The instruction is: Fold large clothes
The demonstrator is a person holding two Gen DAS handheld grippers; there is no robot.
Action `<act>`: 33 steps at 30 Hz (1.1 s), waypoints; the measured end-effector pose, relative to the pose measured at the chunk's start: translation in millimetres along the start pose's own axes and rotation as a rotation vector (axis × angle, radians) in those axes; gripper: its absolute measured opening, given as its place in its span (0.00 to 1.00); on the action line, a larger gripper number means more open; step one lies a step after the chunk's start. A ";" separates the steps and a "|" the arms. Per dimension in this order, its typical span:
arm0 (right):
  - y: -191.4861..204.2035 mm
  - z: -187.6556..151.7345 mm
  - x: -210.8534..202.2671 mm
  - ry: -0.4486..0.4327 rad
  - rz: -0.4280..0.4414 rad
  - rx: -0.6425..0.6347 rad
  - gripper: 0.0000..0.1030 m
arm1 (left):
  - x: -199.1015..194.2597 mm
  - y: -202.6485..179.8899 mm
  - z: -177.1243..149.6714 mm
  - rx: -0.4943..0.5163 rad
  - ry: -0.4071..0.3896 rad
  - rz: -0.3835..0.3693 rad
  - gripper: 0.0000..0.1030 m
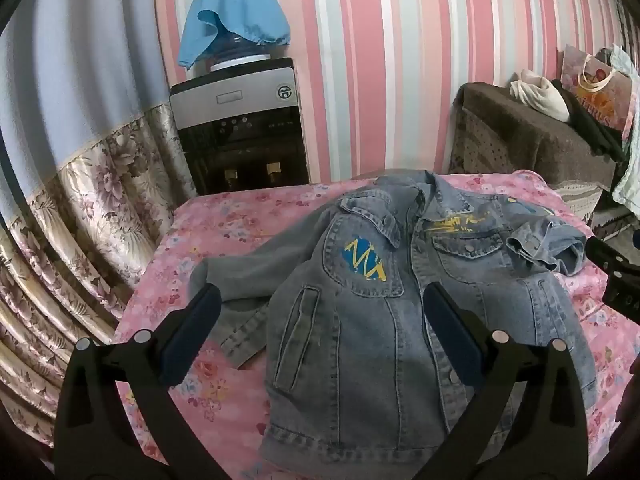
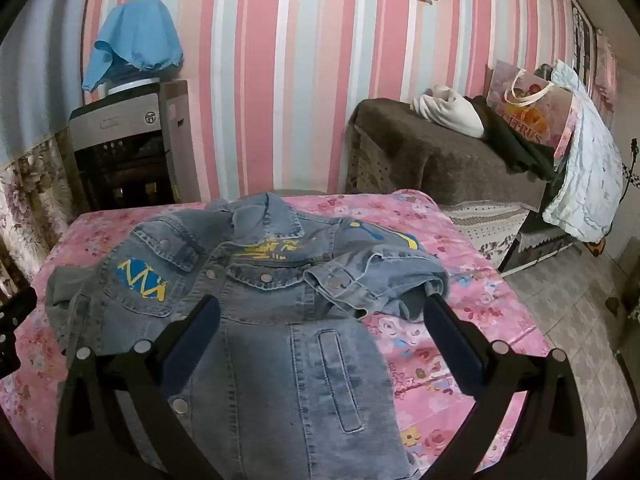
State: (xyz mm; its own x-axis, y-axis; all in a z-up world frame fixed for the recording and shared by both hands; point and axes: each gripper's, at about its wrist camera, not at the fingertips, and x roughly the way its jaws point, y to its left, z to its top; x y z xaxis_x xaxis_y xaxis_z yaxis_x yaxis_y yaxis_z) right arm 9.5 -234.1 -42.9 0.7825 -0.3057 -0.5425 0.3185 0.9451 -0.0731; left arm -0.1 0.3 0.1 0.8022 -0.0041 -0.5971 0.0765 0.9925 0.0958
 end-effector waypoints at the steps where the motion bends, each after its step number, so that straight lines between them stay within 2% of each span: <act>1: 0.0 0.2 0.1 0.002 -0.001 -0.001 0.98 | 0.1 -0.1 0.0 0.001 0.002 0.000 0.97; 12: -3.1 1.1 0.8 0.002 -0.007 0.003 0.98 | 2.7 1.0 0.6 -0.006 0.007 0.011 0.97; 15: -3.6 1.2 2.2 0.004 -0.006 0.002 0.98 | 5.4 5.4 10.8 -0.004 0.007 0.016 0.97; 20: -3.4 0.0 1.3 -0.003 -0.004 0.005 0.98 | 2.6 4.6 5.2 0.001 -0.017 0.024 0.97; 33: -7.9 2.7 0.3 -0.025 -0.016 0.000 0.98 | 8.5 14.5 5.8 -0.023 -0.010 0.039 0.97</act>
State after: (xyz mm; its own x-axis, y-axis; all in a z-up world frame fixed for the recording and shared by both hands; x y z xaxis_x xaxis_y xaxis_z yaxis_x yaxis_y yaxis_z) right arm 8.6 -242.0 -40.2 0.7904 -0.3231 -0.5204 0.3308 0.9402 -0.0814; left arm 11.3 14.0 1.0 0.8100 0.0334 -0.5855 0.0318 0.9944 0.1008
